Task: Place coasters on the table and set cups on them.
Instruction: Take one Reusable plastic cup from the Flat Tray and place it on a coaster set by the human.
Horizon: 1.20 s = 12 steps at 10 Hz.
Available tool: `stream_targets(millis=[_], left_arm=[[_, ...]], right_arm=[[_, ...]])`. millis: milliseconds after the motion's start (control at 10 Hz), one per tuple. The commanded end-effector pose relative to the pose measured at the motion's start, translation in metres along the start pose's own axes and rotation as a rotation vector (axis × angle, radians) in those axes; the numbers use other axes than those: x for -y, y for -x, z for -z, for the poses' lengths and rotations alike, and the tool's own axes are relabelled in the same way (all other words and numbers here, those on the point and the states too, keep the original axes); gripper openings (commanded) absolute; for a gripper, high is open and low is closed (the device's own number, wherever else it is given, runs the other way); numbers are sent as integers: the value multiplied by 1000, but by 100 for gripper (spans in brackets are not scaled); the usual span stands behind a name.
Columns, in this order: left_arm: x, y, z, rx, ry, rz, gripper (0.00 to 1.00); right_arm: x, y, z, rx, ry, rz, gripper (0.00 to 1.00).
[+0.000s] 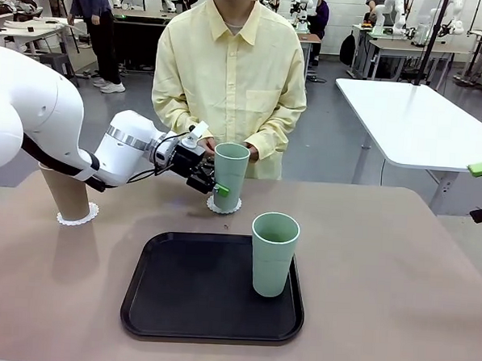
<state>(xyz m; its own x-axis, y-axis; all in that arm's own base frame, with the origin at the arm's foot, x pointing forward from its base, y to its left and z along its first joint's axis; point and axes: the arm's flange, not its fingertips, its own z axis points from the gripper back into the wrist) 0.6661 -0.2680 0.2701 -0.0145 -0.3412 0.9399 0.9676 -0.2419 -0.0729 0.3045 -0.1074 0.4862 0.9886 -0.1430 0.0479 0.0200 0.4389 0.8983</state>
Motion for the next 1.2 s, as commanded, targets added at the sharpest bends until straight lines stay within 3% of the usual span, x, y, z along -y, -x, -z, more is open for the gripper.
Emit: stream_targets(millis=[0, 1000, 1100], left_arm=[[-12, -3, -2, -24, -20, 4, 84], [-21, 8, -4, -64, -65, 26, 84], [-21, 8, -4, -72, -68, 24, 100]], right_arm=[[-1, -3, 2, 13, -38, -19, 100], [-1, -3, 2, 13, -38, -19, 100], [-1, -3, 2, 13, -38, -19, 100]])
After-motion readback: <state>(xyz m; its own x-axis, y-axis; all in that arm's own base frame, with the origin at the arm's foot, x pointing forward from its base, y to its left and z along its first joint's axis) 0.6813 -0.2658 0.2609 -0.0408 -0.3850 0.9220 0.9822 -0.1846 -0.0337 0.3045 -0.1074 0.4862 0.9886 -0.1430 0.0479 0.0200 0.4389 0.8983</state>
